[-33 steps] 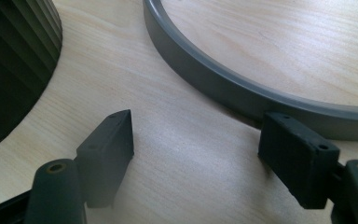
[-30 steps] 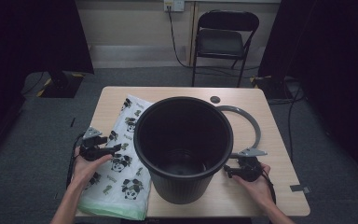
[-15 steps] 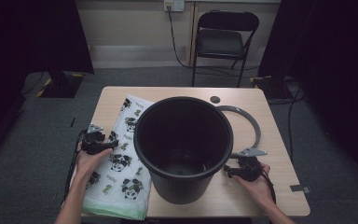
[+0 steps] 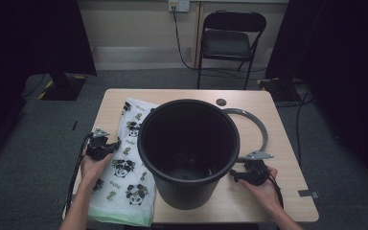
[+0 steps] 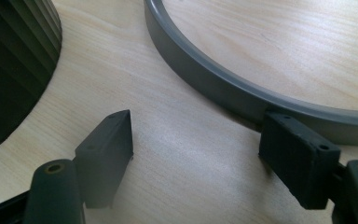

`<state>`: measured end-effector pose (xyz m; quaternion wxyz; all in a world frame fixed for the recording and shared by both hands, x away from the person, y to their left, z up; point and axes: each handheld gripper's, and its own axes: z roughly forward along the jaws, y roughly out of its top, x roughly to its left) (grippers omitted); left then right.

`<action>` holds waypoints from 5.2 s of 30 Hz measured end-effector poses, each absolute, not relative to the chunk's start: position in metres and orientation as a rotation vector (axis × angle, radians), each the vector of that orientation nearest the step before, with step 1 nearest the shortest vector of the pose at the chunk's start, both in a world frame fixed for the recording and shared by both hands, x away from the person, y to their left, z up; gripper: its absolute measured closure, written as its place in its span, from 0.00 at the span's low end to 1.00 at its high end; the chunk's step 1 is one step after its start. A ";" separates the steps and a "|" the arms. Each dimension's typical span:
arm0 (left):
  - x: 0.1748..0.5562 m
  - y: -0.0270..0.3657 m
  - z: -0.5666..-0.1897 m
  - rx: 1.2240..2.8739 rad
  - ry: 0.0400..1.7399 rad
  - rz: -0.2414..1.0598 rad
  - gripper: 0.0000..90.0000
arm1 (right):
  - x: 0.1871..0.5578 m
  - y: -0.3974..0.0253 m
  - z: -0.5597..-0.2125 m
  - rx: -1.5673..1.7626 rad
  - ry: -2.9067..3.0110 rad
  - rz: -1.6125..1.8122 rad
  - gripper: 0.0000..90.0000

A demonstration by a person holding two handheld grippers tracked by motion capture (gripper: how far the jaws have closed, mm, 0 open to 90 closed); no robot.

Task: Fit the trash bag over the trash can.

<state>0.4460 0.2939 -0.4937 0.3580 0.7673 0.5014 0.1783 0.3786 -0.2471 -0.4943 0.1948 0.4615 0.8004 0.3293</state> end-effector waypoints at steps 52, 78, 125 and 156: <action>0.350 0.214 -0.293 1.517 0.486 0.545 1.00 | 0.396 -0.254 -0.300 1.068 1.870 1.531 0.40; 0.311 0.133 -0.262 1.673 0.197 0.506 1.00 | 0.328 -0.153 -0.230 0.514 2.094 1.665 0.34; 0.330 0.194 -0.238 1.358 0.405 0.522 0.23 | 0.317 -0.146 -0.248 0.394 2.311 1.708 1.00; 0.329 0.133 -0.246 1.731 0.144 0.398 1.00 | 0.318 -0.133 -0.212 0.355 2.184 1.773 0.36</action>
